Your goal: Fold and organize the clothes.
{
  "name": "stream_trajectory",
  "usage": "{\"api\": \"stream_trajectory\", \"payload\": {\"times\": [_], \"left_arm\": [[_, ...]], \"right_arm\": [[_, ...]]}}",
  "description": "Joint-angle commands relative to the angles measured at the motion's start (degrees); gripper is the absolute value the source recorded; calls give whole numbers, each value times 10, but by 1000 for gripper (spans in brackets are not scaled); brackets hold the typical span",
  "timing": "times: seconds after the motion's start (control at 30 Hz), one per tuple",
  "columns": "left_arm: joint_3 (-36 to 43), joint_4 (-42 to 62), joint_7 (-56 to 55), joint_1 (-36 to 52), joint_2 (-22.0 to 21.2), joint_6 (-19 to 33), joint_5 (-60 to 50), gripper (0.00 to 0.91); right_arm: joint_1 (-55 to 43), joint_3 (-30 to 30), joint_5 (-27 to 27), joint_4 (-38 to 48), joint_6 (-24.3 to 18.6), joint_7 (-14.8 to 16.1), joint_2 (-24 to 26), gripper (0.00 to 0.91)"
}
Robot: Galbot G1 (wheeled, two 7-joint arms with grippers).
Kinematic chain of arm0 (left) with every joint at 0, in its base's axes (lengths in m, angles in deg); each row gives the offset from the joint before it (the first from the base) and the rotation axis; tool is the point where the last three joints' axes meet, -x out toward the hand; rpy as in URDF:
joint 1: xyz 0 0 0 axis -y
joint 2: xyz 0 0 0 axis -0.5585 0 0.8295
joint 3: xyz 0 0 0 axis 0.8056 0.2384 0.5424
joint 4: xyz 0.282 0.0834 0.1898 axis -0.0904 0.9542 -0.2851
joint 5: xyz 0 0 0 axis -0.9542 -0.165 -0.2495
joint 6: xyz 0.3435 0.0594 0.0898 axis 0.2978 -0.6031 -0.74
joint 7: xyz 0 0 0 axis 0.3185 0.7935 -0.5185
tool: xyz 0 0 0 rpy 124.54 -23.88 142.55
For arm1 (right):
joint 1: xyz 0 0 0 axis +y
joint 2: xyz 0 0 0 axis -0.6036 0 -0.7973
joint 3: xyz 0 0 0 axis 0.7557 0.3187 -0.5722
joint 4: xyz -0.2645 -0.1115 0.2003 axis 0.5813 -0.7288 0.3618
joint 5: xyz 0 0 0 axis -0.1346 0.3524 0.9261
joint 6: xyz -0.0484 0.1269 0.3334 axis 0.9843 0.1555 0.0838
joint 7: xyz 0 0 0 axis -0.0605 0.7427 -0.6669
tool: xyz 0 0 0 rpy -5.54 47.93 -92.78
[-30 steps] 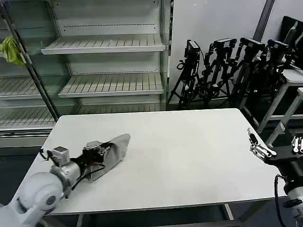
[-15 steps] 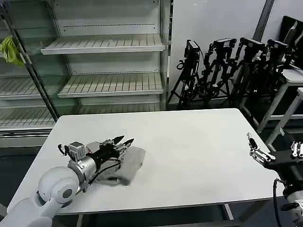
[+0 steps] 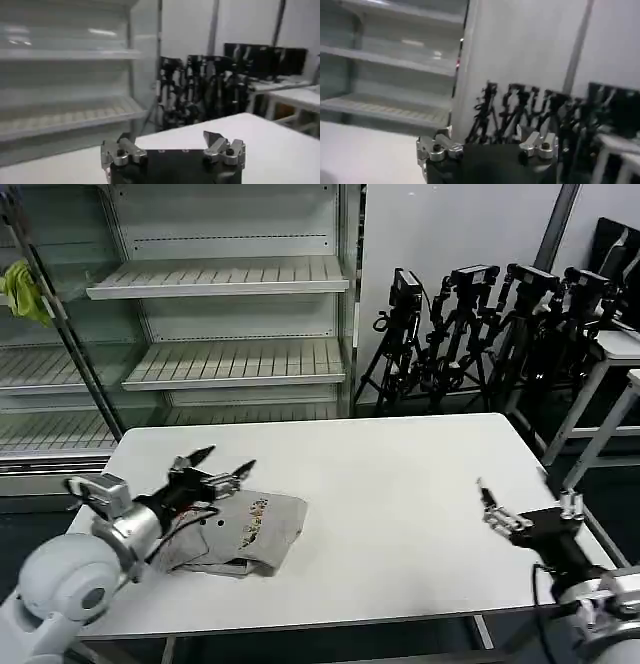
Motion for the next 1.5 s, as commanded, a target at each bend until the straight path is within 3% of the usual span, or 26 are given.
{"api": "stream_trajectory", "payload": {"times": [0.03,0.23,0.37,0.7,0.97,1.5], "left_arm": [[-184,0,3,-112,57,0,-61,907],[-278,7,13,-223,62,9,-102,907],[-317,1,15,-277,41,11,-115,907],[-352,-22,31,-338,-32,22,-158,907],[-367,-32,37,-363,-57,29,-169,907],[-371,-37,44,-378,-80,42,-178,907]], "right_arm": [[-180,323,60,55,-7,-25,78,907],[-331,521,80,101,-6,-25,42,907],[-390,582,100,133,-5,-37,-26,907],[-384,583,116,192,-19,-33,-188,907],[-350,550,116,232,-15,-33,-310,907],[-269,509,114,277,-22,-29,-418,907]]}}
